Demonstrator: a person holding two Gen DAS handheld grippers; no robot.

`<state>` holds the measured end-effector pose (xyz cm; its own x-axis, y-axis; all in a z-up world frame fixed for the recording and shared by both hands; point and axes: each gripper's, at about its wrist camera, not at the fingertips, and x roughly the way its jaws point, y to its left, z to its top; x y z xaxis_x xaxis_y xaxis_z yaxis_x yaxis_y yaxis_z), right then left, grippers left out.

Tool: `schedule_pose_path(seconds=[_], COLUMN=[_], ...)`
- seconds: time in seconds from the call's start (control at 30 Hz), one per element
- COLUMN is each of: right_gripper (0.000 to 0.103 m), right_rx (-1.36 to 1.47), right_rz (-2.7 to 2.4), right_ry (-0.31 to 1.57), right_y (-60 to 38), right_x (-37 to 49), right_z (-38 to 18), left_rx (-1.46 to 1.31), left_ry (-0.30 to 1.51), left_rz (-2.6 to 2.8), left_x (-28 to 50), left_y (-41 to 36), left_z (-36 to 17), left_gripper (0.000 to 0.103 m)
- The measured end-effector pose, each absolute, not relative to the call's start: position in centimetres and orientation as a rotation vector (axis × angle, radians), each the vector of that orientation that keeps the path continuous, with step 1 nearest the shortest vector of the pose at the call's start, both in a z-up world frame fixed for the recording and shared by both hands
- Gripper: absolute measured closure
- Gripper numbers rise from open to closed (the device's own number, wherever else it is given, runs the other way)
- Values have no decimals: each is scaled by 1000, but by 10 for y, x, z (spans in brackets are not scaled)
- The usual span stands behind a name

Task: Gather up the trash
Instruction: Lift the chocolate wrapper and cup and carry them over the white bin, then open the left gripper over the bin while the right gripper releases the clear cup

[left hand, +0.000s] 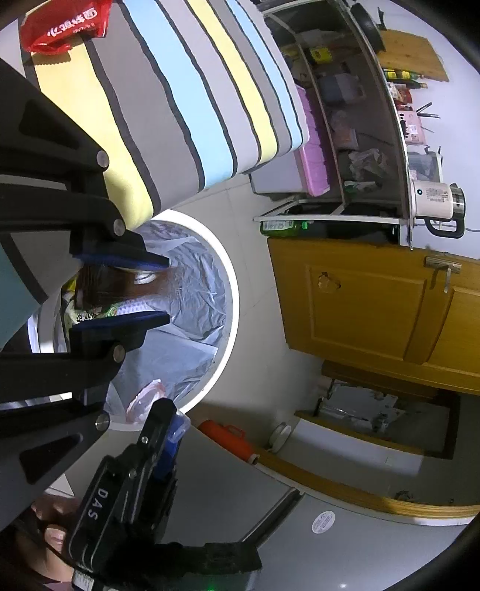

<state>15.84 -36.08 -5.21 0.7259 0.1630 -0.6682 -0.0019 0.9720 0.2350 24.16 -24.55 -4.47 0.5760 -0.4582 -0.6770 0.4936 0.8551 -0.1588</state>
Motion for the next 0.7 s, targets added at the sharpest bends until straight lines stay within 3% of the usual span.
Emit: schedule_pose_path(seconds=[0.07, 0.2, 0.33, 0.7], right_gripper=[73, 73, 66, 66], right_rx=[222, 204, 184, 127], right_rz=[87, 82, 78, 103], right_ry=[759, 754, 737, 677], right_y=[-360, -357, -354, -332], right_x=[160, 160, 157, 139], right_z=[-53, -51, -45, -15], left_rx=[45, 35, 30, 8], left_ry=[778, 766, 747, 670], left_rz=[-560, -565, -563, -535], left_x=[242, 240, 236, 206], left_y=[-245, -242, -238, -211], left_z=[-45, -42, -36, -5], left_gripper=[74, 73, 73, 73])
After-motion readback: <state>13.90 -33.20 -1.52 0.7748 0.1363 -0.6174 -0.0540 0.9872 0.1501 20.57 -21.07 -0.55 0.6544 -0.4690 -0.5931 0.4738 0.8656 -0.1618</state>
